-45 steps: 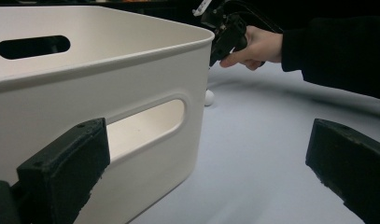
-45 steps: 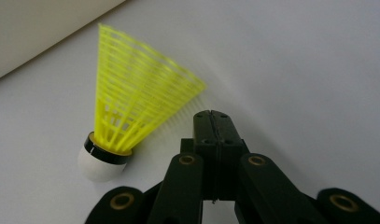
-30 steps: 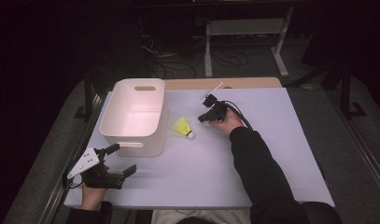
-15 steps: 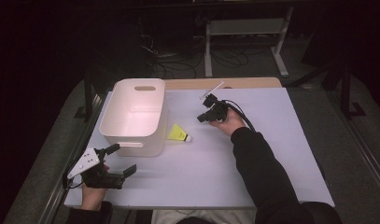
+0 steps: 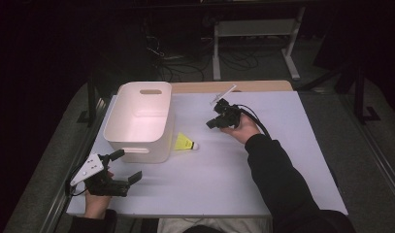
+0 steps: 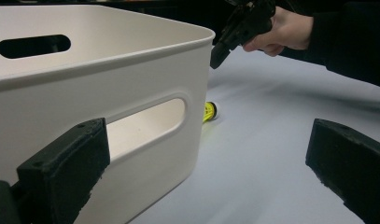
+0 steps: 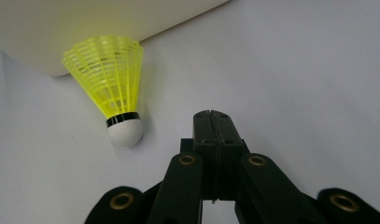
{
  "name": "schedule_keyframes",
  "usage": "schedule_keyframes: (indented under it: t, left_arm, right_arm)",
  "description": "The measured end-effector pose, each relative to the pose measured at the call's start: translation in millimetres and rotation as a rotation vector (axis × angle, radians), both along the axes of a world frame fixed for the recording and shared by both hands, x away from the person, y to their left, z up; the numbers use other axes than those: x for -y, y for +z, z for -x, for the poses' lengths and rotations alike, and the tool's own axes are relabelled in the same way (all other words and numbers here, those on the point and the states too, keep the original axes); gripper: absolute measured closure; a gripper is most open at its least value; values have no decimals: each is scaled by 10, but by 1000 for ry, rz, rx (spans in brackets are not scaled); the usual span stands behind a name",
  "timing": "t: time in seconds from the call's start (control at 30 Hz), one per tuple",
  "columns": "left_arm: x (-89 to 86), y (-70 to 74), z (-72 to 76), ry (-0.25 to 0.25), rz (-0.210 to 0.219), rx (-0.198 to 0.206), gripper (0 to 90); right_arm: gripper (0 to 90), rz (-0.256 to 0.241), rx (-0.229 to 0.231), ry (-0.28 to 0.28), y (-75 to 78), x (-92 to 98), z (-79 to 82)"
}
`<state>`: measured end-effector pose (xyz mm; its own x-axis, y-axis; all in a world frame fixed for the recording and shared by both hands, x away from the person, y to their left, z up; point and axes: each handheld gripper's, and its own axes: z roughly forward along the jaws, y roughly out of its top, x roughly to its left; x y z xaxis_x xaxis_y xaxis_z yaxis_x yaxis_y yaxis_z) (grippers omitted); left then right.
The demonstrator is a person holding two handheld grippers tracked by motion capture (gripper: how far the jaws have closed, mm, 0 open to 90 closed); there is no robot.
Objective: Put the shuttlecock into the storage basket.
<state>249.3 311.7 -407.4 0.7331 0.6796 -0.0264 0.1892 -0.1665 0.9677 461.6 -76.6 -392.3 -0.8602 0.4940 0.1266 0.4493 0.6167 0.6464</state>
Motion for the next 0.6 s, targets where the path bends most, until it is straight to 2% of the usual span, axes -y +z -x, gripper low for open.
schedule_keyframes:
  t: [0.5,0.6]
  left_arm:
    - [1,0,1,0,-1,0,0]
    - [2,-1,1,1,1,-1,0]
  right_arm:
    - [859,-10,16,45,150,-16,141]
    - [830,-15,14,59,170,-24,161]
